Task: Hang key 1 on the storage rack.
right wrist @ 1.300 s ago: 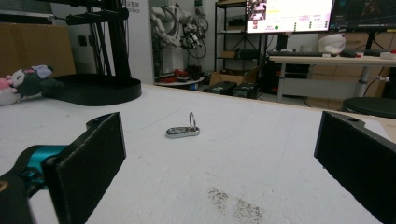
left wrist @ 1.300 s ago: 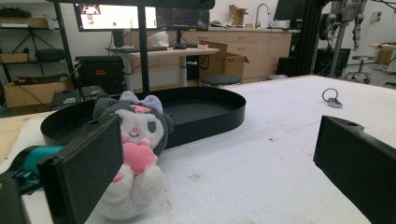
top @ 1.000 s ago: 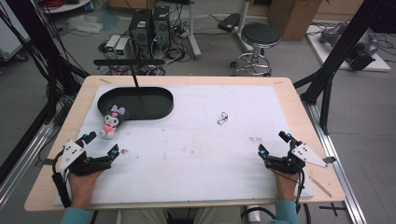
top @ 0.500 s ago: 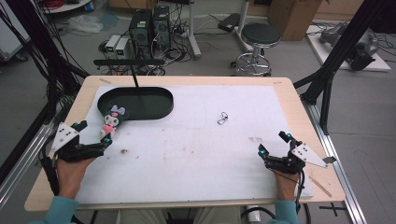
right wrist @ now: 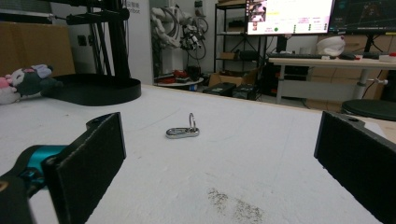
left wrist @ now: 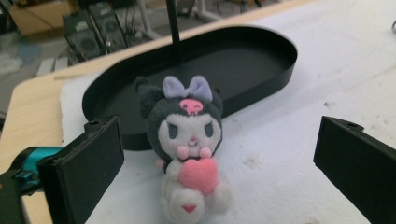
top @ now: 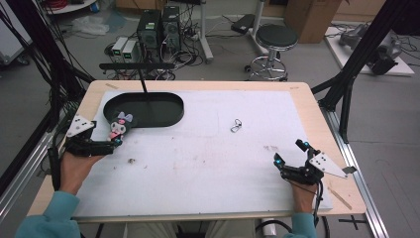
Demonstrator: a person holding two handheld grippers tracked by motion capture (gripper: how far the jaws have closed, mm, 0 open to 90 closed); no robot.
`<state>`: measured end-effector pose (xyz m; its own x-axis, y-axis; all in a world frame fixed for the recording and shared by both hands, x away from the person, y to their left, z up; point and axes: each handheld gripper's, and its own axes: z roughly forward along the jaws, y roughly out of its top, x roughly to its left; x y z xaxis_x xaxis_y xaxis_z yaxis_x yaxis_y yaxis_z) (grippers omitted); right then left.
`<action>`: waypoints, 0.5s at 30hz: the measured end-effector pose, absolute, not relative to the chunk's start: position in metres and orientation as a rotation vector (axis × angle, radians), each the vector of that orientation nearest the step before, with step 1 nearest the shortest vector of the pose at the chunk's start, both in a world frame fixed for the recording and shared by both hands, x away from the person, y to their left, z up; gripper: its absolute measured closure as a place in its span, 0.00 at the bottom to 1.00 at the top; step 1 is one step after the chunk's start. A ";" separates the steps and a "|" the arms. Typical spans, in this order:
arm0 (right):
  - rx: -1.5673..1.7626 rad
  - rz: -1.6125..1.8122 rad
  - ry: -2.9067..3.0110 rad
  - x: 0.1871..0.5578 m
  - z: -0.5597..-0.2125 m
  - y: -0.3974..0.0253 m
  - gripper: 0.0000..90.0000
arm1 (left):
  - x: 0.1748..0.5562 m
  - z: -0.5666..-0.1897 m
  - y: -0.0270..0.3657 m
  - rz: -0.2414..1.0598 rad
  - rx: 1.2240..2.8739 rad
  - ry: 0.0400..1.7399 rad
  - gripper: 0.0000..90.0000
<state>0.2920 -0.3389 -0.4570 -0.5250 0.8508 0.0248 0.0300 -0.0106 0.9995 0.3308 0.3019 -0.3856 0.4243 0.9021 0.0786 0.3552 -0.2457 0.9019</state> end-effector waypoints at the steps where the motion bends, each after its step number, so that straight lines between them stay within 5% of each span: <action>1: 0.928 1.606 1.618 0.292 -0.457 -0.339 0.01 | 0.334 -0.386 0.302 0.768 1.815 1.095 0.02; 15: 0.924 1.605 1.618 0.292 -0.457 -0.339 0.01 | 0.362 -0.402 0.305 0.727 1.963 1.208 0.02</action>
